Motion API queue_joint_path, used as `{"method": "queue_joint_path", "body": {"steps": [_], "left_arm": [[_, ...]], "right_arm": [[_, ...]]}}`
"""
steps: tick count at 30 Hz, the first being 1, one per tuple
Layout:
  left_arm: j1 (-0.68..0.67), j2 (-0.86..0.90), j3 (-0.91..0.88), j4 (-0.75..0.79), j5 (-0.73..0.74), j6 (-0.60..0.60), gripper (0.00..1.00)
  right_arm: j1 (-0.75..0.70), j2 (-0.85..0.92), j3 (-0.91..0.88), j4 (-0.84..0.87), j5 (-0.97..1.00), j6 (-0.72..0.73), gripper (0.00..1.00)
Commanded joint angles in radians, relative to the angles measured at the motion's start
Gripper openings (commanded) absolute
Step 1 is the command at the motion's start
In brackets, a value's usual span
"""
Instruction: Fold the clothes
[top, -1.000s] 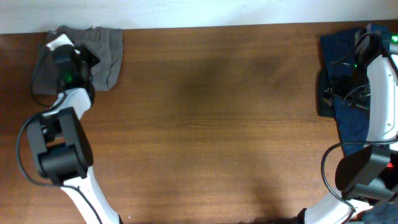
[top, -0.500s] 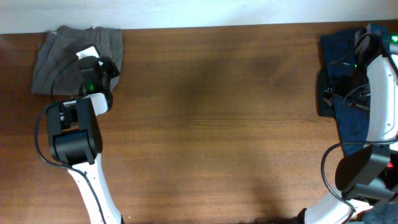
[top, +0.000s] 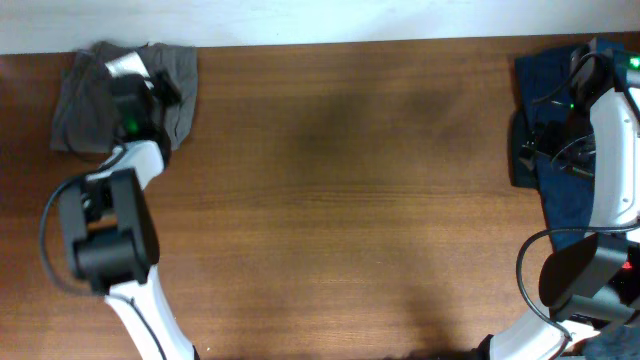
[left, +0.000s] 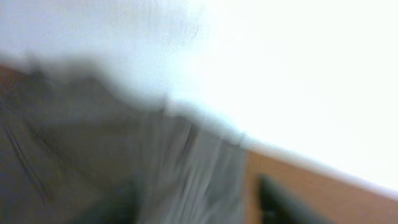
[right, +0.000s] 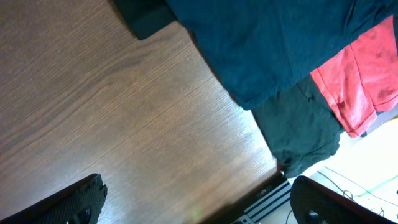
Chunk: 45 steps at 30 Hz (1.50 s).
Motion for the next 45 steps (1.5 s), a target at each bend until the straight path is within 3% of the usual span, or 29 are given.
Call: {"method": "queue_joint_path", "body": {"steps": [1, 7, 8, 16, 19, 22, 26, 29, 37, 45], "left_arm": [[0.003, -0.243, 0.008, -0.090, -0.003, 0.007, 0.99], [0.003, -0.520, 0.008, -0.509, -0.004, 0.007, 0.99], [0.003, -0.602, 0.008, -0.650, -0.003, 0.007, 0.99], [0.003, -0.849, 0.008, -1.100, 0.000, 0.008, 0.99], [0.003, -0.924, 0.008, -1.162, 0.094, 0.101, 0.99], [0.003, -1.000, 0.008, -1.187, 0.300, 0.197, 0.99], [0.003, -1.092, 0.008, -1.216, 0.581, 0.234, 0.99], [0.003, -1.141, 0.008, -1.249, 0.687, 0.248, 0.99], [-0.043, -1.238, 0.008, -1.389, 0.711, 0.343, 0.99], [-0.283, -1.254, -0.002, -1.462, 0.699, 0.306, 0.99]], "right_arm": [[-0.003, 0.000, -0.002, -0.002, 0.019, -0.002, 0.99], [-0.003, 0.000, -0.002, -0.002, 0.019, -0.002, 0.99], [-0.003, 0.000, -0.002, -0.002, 0.019, -0.002, 0.99], [-0.003, 0.000, -0.002, -0.002, 0.019, -0.002, 0.99], [-0.003, 0.000, -0.002, -0.002, 0.019, -0.002, 0.99], [-0.003, 0.000, -0.002, -0.002, 0.019, -0.002, 0.99], [-0.003, 0.000, -0.002, -0.002, 0.019, -0.002, 0.99], [-0.003, 0.000, -0.002, -0.002, 0.019, -0.002, 0.99], [-0.003, 0.000, -0.002, -0.002, 0.019, -0.002, 0.99], [-0.003, 0.000, -0.002, -0.002, 0.019, -0.002, 0.99]]}}
